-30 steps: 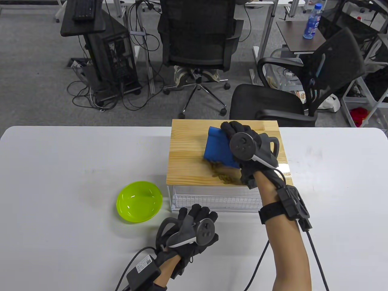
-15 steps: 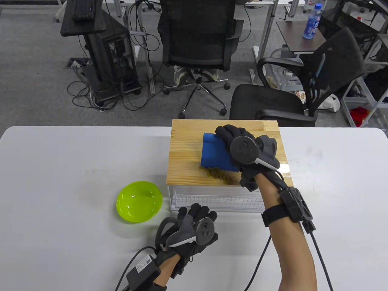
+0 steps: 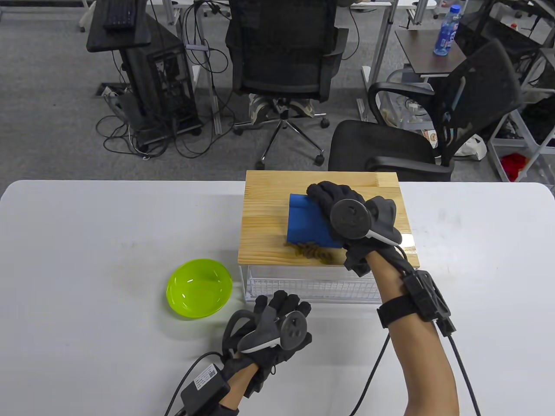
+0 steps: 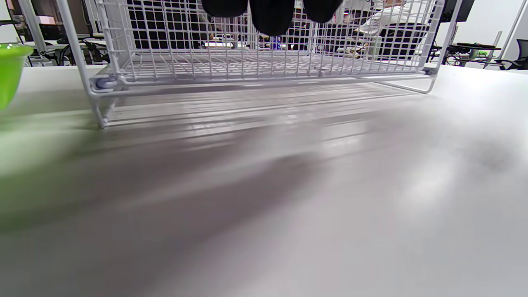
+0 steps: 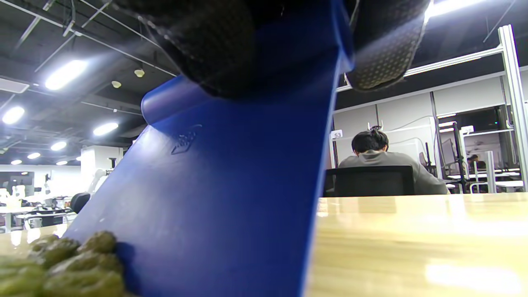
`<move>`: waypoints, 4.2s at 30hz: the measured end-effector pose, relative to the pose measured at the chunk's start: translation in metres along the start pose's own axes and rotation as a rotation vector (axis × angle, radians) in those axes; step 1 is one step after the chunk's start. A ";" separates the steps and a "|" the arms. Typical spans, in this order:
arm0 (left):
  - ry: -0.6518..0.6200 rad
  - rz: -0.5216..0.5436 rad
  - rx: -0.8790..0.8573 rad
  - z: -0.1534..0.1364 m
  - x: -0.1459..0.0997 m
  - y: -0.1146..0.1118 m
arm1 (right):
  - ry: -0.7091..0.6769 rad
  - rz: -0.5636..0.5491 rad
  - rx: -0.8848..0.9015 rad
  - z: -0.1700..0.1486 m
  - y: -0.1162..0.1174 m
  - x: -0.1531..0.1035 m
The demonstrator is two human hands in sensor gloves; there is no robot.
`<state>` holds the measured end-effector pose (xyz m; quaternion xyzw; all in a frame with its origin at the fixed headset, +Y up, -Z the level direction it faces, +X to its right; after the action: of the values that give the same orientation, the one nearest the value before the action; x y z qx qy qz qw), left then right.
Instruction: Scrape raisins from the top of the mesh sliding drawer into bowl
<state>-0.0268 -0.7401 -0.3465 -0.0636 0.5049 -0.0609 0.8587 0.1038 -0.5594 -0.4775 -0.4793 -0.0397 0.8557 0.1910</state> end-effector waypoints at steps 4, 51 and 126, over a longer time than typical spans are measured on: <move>0.000 0.014 0.002 -0.001 -0.001 0.003 | 0.024 -0.075 -0.043 -0.002 -0.008 -0.006; 0.247 0.635 -0.200 -0.104 -0.086 0.091 | -0.073 -0.148 -0.054 0.024 0.075 -0.204; 0.175 0.282 -0.640 -0.056 -0.039 0.092 | 0.029 0.144 -0.047 0.001 0.080 -0.196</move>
<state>-0.0912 -0.6460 -0.3557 -0.2537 0.5739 0.2140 0.7487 0.1718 -0.7045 -0.3388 -0.4974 -0.0226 0.8591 0.1179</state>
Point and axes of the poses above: the tracker on the back of each hand, its own z axis roughly to the thumb side, its own x axis roughly from the wrist to the fingertips, y = z × x, the point moved 4 cm from there along x, roughly from the wrist to the fingertips, and after that the axes turned 2 degrees about -y, right-handed, at the moved point
